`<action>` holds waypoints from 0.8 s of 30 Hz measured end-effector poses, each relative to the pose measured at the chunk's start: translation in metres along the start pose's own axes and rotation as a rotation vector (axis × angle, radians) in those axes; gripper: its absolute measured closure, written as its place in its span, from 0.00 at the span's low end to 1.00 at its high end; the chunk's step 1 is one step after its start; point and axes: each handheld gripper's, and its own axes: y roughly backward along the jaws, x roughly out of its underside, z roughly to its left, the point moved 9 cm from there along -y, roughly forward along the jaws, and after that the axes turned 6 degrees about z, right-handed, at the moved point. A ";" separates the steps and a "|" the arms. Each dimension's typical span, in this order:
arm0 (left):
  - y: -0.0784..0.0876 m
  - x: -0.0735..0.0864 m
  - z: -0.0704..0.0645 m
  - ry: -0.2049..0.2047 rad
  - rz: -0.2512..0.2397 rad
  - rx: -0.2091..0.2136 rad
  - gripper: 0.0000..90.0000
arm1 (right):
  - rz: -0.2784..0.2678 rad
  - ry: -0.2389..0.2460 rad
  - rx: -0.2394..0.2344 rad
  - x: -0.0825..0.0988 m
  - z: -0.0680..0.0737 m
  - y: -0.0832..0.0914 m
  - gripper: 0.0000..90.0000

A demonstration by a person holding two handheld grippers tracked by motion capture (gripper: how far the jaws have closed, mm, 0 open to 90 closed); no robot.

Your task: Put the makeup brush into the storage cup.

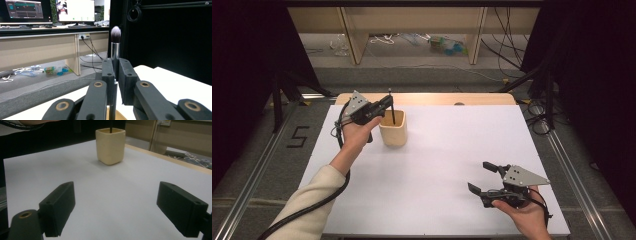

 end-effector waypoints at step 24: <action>-0.002 0.015 0.002 -0.002 0.020 -0.006 0.93 | -0.015 0.014 0.002 -0.001 -0.001 -0.001 0.18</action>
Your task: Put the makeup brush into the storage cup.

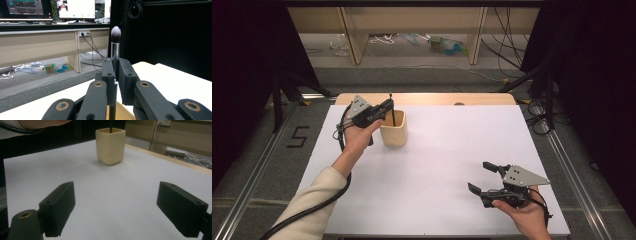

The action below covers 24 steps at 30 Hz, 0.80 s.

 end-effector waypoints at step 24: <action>-0.002 0.009 0.002 0.010 0.014 -0.004 0.93 | 0.001 -0.001 -0.001 0.000 0.000 0.000 0.18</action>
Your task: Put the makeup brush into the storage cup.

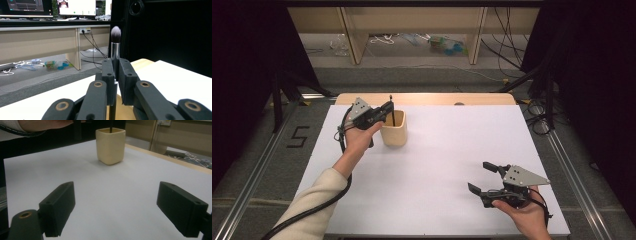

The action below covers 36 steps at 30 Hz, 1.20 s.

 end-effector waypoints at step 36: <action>0.013 -0.004 0.012 0.071 -0.007 -0.028 0.13 | -0.006 0.003 0.008 0.000 0.000 -0.001 0.18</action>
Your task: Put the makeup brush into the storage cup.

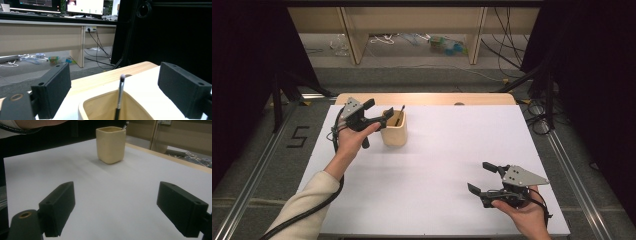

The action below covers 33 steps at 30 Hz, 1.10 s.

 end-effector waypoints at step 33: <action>0.044 -0.004 -0.029 -0.099 0.009 0.069 0.15 | 0.014 -0.003 -0.001 0.001 0.000 0.002 0.18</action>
